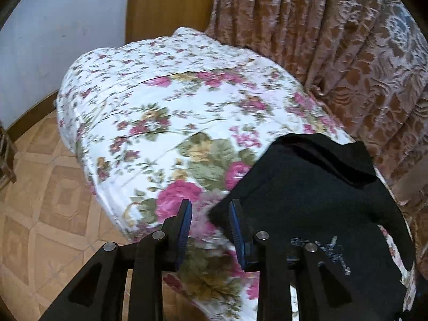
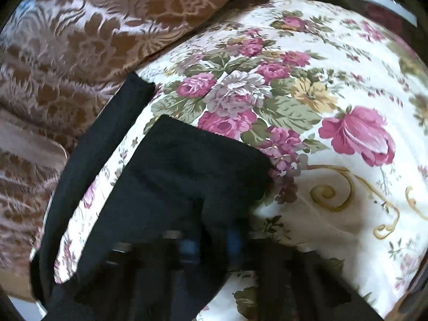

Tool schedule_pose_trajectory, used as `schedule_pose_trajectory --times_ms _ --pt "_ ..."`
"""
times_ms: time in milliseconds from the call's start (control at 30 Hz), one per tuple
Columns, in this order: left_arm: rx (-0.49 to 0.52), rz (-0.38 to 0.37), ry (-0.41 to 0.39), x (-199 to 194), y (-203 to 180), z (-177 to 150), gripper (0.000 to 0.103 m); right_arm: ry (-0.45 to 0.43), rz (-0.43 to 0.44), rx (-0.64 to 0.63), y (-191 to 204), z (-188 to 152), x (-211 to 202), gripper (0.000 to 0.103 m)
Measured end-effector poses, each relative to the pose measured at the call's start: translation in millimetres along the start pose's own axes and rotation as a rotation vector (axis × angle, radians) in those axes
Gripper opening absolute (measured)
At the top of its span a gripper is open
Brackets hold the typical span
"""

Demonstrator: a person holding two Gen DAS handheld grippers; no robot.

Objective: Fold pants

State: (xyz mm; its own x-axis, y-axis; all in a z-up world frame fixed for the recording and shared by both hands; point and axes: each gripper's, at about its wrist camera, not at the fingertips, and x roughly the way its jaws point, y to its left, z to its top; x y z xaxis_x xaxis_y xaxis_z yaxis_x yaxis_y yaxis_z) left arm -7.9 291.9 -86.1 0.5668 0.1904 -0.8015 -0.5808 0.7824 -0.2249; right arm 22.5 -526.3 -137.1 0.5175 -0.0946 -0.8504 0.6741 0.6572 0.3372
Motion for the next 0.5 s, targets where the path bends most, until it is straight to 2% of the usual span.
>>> schedule_pose_trajectory --times_ms 200,333,400,500 --pt "0.122 -0.126 0.001 -8 -45 -10 0.029 -0.091 -0.057 -0.088 5 -1 -46 0.009" --pt "0.229 -0.22 0.022 -11 -81 -23 0.029 -0.128 -0.072 -0.048 -20 -6 -77 0.009" --pt "0.287 -0.257 0.041 -8 -99 -32 0.029 -0.124 -0.074 -0.028 -33 -14 -84 0.009" --pt "0.373 -0.266 0.092 5 -123 -48 0.029 -0.082 -0.102 -0.005 -51 -27 -75 0.009"
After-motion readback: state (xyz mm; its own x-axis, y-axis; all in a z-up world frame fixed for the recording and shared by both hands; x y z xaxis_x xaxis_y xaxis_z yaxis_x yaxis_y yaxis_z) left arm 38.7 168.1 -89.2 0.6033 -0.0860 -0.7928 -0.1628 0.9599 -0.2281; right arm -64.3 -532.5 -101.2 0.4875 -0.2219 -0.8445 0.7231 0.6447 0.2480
